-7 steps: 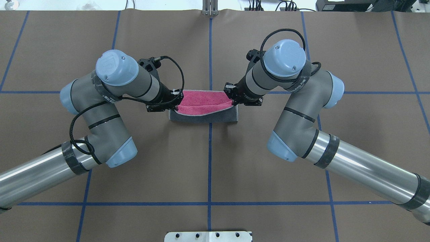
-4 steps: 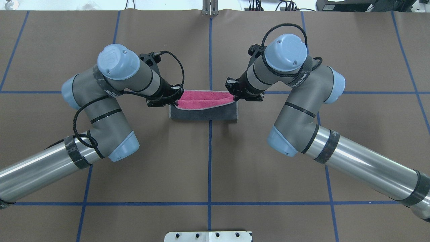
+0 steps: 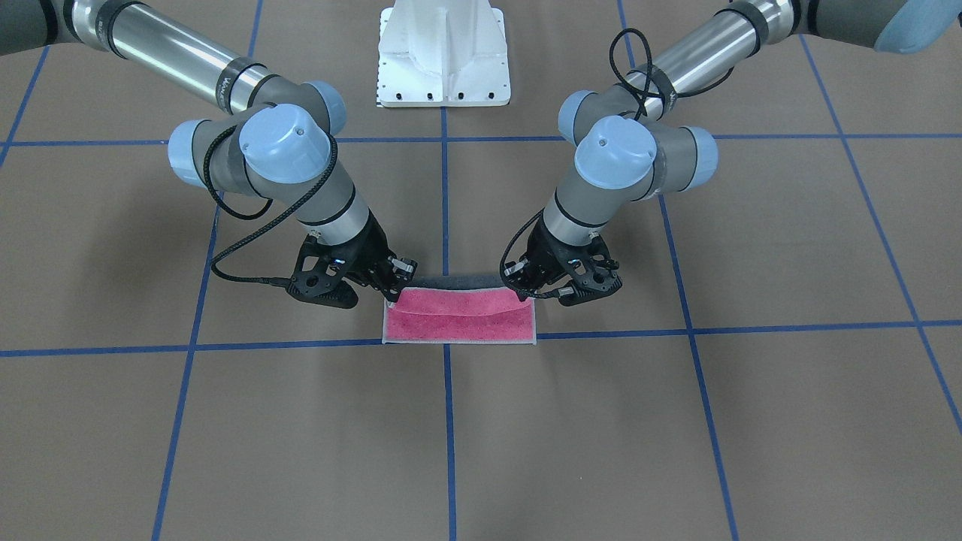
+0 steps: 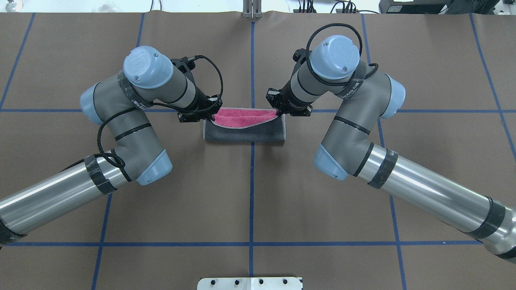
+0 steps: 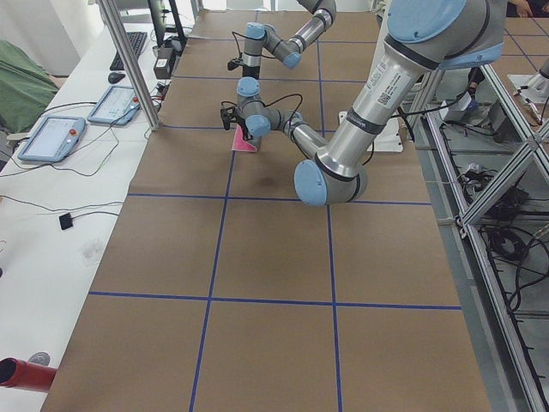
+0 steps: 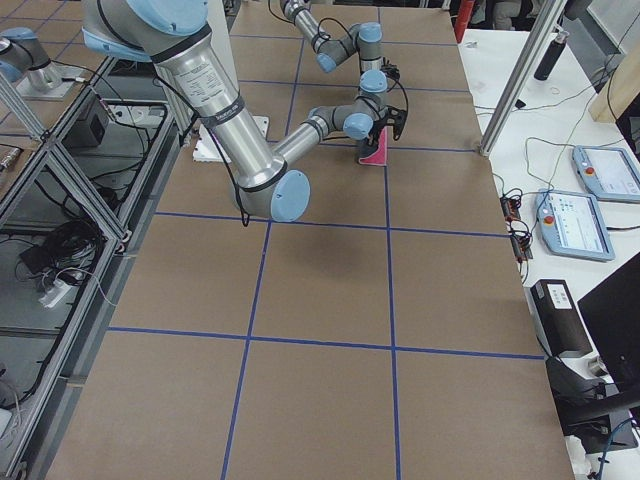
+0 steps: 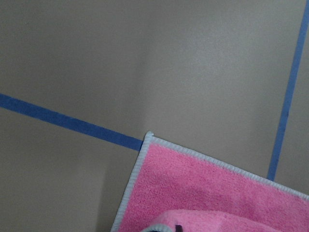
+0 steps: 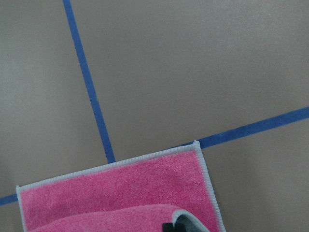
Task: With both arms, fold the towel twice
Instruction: 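Lay the folded edge onto the far half and open both grippers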
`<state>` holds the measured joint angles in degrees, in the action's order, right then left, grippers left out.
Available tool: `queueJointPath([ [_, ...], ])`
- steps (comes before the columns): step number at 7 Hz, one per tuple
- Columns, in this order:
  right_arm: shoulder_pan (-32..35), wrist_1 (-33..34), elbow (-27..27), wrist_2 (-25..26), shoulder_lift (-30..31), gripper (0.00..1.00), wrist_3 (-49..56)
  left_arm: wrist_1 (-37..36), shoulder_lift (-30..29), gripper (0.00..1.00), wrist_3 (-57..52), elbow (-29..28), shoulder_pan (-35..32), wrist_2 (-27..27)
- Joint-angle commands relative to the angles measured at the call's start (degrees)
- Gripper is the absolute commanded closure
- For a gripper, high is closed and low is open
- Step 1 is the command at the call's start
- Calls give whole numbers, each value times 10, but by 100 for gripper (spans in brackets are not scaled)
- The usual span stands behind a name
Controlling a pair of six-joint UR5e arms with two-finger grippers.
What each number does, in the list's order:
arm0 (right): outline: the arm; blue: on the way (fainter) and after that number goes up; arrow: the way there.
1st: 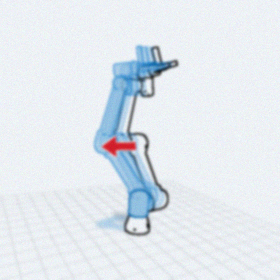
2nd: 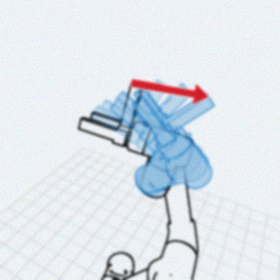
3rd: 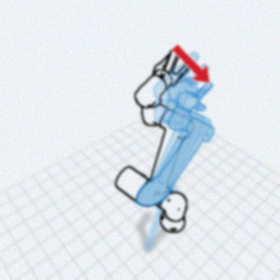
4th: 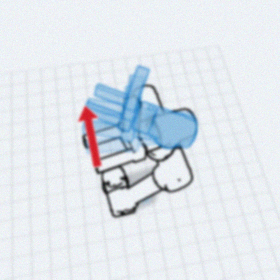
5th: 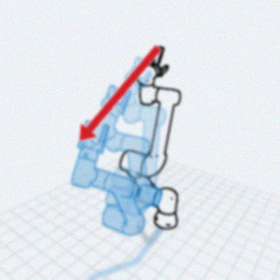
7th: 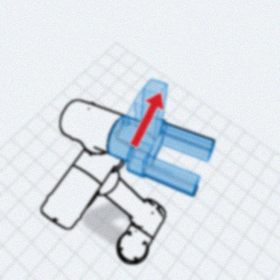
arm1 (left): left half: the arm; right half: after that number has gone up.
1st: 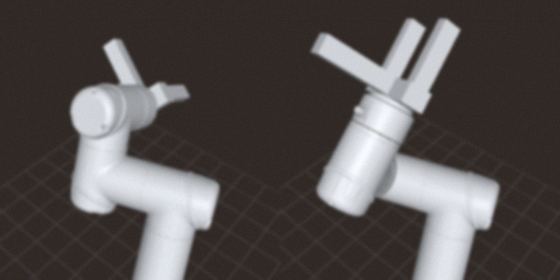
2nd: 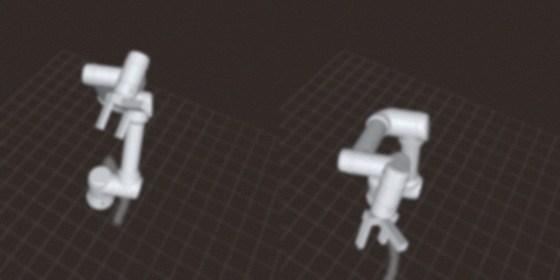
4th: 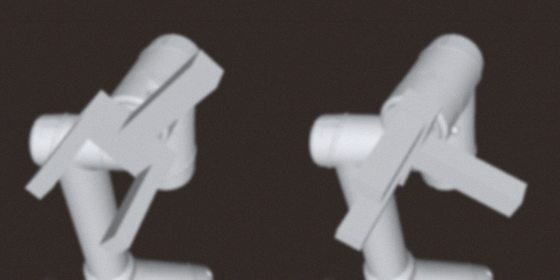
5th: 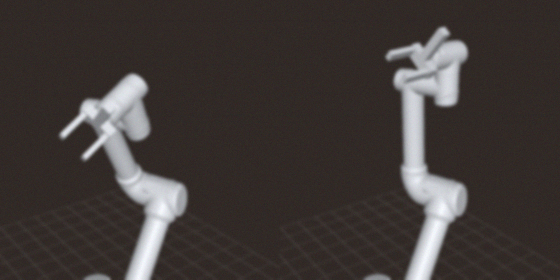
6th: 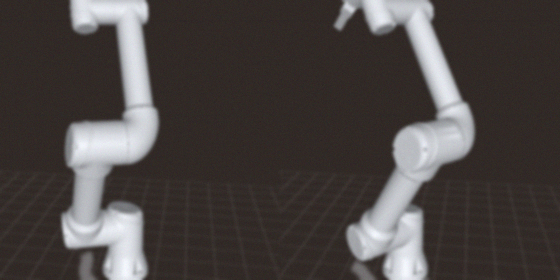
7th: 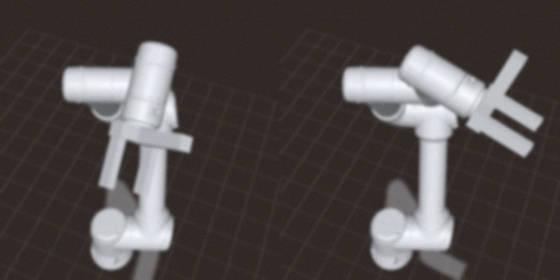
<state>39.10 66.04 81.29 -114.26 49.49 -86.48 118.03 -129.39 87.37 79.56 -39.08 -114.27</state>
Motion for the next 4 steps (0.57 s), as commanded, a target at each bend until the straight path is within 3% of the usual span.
queueJointPath([
  [1,3,-15,-14,0,0,100,0,12,0,100,0,-12,-4,0],
  [4,3,-16,-17,0,0,100,0,12,-1,100,0,-12,-5,0],
])
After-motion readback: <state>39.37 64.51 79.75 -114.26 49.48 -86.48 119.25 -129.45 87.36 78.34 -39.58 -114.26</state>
